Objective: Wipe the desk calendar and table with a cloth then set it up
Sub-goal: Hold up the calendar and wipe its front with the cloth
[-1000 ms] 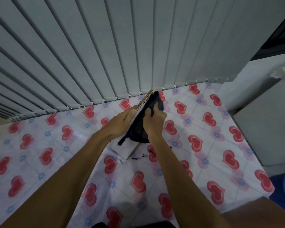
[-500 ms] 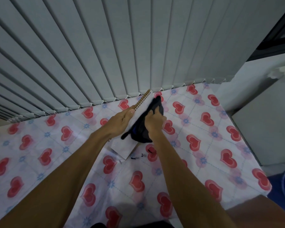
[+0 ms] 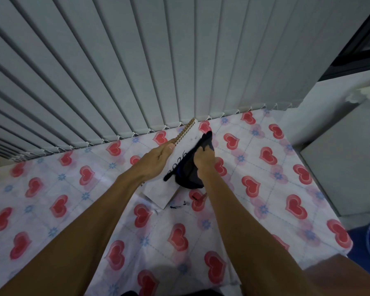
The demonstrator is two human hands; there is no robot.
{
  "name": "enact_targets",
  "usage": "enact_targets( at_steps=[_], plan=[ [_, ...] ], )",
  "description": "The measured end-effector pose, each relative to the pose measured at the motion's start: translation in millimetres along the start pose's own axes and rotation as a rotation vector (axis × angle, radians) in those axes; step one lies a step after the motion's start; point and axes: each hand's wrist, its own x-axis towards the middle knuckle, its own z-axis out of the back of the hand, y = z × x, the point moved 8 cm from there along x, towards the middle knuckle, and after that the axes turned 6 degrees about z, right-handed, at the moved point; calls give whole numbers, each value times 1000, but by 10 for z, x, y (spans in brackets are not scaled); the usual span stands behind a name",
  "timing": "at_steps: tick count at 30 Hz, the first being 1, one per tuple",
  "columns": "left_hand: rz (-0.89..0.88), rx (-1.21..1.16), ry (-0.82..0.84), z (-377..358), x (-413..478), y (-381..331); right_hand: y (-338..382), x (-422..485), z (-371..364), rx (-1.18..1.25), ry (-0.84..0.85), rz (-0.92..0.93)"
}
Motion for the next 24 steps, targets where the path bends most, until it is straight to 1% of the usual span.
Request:
enact_targets(
  at_steps=[2, 6, 8, 10, 14, 16, 17, 18, 20, 21, 24],
  plan=[
    [4, 6, -13, 7, -24, -43, 120, -74, -16, 25, -15, 47],
    [-27, 2, 8, 5, -39, -91, 482, -339, -32, 157, -130, 295],
    [-29, 4, 5, 15, -36, -82, 476, -384, -25, 162, -162, 343],
    [-12, 7, -1, 16, -37, -67, 317, -311, -17, 159, -141, 264],
    [14, 1, -18, 13, -32, -46, -4, -196, -96, 87, 32, -67],
    [26, 6, -21, 15, -35, -46, -37, -201, -90, 40, 91, -171],
    [28, 9, -21, 14, -40, -50, -33, -214, -63, 49, 93, -213],
    [24, 8, -20, 14, -36, -48, -6, -222, -43, 32, 96, -221],
    [7, -12, -9, 8, -21, -40, 92, -309, -60, -13, 88, -145],
    [0, -25, -2, 3, -13, -32, 154, -400, -94, -13, 73, -75],
    [-35, -24, 24, -16, -11, -49, 344, -641, -212, 47, -14, 214]
  ],
)
